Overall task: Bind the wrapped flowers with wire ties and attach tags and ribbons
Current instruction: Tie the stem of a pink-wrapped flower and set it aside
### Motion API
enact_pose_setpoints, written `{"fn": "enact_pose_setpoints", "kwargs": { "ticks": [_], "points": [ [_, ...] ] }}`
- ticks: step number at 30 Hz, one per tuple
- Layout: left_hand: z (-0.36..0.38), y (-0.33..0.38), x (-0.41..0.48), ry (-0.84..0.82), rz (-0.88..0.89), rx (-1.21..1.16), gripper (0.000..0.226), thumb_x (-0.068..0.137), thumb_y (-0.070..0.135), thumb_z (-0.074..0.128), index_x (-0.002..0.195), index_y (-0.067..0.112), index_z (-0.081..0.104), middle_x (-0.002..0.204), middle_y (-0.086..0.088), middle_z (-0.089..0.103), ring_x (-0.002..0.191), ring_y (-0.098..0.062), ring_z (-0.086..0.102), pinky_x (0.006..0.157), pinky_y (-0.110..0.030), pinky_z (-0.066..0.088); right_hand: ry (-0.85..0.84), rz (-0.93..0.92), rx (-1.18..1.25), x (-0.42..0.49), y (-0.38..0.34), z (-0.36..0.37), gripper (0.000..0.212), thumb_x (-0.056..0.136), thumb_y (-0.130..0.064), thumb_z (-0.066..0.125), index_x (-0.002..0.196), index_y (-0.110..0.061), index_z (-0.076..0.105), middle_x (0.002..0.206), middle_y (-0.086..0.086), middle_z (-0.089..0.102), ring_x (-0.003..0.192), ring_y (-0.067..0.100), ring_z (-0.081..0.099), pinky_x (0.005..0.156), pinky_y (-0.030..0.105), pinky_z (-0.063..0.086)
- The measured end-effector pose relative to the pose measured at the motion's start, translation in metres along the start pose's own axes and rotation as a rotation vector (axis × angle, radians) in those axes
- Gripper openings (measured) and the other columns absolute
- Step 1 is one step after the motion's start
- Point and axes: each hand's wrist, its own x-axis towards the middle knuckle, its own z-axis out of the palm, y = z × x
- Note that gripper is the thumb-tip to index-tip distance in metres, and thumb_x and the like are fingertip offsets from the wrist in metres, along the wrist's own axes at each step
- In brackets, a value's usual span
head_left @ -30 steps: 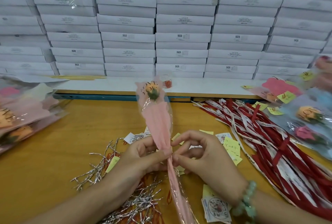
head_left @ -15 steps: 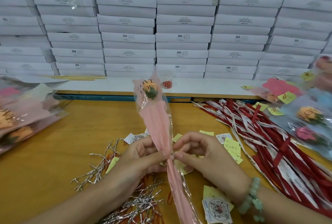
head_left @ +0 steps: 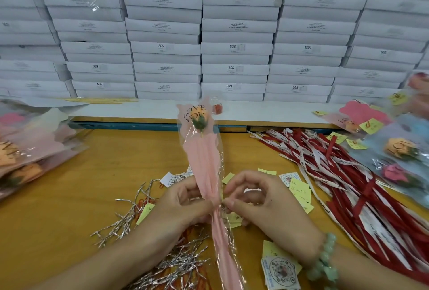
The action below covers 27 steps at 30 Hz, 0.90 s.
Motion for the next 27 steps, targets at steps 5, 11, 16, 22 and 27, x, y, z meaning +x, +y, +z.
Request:
{"fn": "enact_pose_setpoints", "kwargs": {
  "ticks": [5,11,16,22,27],
  "points": [
    [0.001,0.003,-0.002,-0.023,0.007,0.005,0.019,0.077,0.006,0.078,0.095,0.007,0.074,0.100,-0.017,0.073,0.083,-0.027,0.071,0.072,-0.033,0.060,-0.020,-0.009,0.039,0.001,-0.001,-0.002,0.010,0.085,-0.007,0.072,0.085,-0.017,0.070,0.078,-0.001,0.069,0.073,0.016,0.072,0.055,0.023,0.054],
    [-0.001,0.002,0.000,0.000,-0.002,-0.007,0.026,0.072,0.011,0.074,0.098,0.007,0.074,0.101,-0.024,0.072,0.087,-0.031,0.069,0.080,-0.040,0.058,-0.132,-0.054,-0.007,0.004,-0.004,-0.011,0.017,0.079,-0.007,0.077,0.090,-0.019,0.075,0.089,0.000,0.075,0.084,0.012,0.072,0.075,0.031,0.060],
    [-0.002,0.002,0.000,-0.028,-0.003,-0.016,0.027,0.071,0.011,0.075,0.098,0.007,0.074,0.096,-0.021,0.073,0.082,-0.026,0.070,0.074,-0.035,0.060,-0.111,-0.121,-0.073,0.005,0.000,-0.010,0.017,0.079,-0.005,0.077,0.091,-0.017,0.075,0.089,-0.003,0.076,0.086,0.011,0.072,0.078,0.039,0.058],
    [-0.004,0.001,0.001,-0.039,-0.015,-0.040,0.024,0.073,0.008,0.073,0.097,0.006,0.075,0.099,-0.020,0.072,0.083,-0.025,0.070,0.072,-0.032,0.060,-0.031,-0.325,-0.316,0.004,0.001,-0.010,0.014,0.080,-0.013,0.077,0.090,-0.022,0.077,0.086,-0.014,0.073,0.084,0.004,0.069,0.072,0.018,0.054],
    [-0.004,0.003,0.001,-0.077,-0.028,-0.098,0.020,0.076,0.004,0.074,0.096,0.003,0.075,0.100,-0.022,0.073,0.082,-0.024,0.071,0.072,-0.029,0.060,-0.012,-0.544,-0.578,0.003,0.001,-0.010,0.012,0.083,-0.017,0.075,0.094,-0.020,0.077,0.088,-0.012,0.070,0.084,0.001,0.064,0.072,0.017,0.053]
  ]
}}
